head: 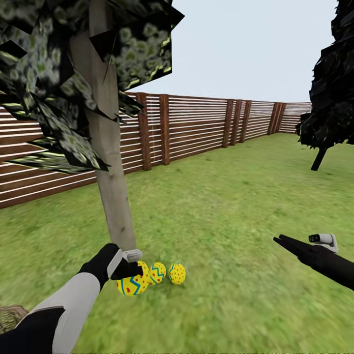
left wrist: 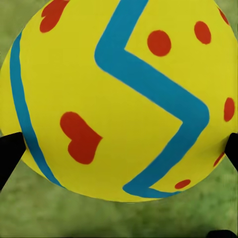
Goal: Take the three Easter eggs out of the wicker basket on the lawn in the garden, then place them on the lawn next to a single tree (choose any tree) so that all three eggs are next to the same tree and none are left in the basket.
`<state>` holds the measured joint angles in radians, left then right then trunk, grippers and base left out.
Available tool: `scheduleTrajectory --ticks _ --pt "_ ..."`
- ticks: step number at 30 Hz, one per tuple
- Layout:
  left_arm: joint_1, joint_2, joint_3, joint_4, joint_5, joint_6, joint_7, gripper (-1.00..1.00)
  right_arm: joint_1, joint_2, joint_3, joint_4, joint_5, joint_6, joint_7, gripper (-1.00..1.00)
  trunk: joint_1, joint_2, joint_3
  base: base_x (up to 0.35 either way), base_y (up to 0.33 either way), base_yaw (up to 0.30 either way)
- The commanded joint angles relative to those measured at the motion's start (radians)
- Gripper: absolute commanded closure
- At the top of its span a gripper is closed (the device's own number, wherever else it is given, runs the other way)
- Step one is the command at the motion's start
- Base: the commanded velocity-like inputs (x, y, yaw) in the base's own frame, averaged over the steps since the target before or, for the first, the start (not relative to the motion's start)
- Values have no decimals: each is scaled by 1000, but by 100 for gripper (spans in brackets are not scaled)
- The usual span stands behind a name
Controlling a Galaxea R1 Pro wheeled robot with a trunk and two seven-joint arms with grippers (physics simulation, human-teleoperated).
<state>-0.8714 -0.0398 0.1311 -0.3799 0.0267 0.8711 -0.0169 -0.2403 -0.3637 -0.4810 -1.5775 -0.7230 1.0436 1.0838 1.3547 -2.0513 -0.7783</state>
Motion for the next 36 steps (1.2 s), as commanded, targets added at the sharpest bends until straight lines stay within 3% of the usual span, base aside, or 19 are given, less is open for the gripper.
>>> scheduleTrajectory --ticks 1,6,22,36 --pt "-1 0 5 -1 2 0 2 100 -1 0 2 0 2 4 4 -100 0 0 -2 0 0 0" --pt "-1 1 7 0 2 -30 3 100 -1 0 7 -1 1 4 4 -100 0 0 -8 0 0 0" --pt "0 6 7 1 -3 -137 5 100 -1 0 -7 2 -9 4 13 -100 61 -112 -63 0 0 0" --pt "1 5 4 -1 -1 -143 5 100 -1 0 -7 2 -7 4 13 -100 61 -112 -63 30 -9 75"
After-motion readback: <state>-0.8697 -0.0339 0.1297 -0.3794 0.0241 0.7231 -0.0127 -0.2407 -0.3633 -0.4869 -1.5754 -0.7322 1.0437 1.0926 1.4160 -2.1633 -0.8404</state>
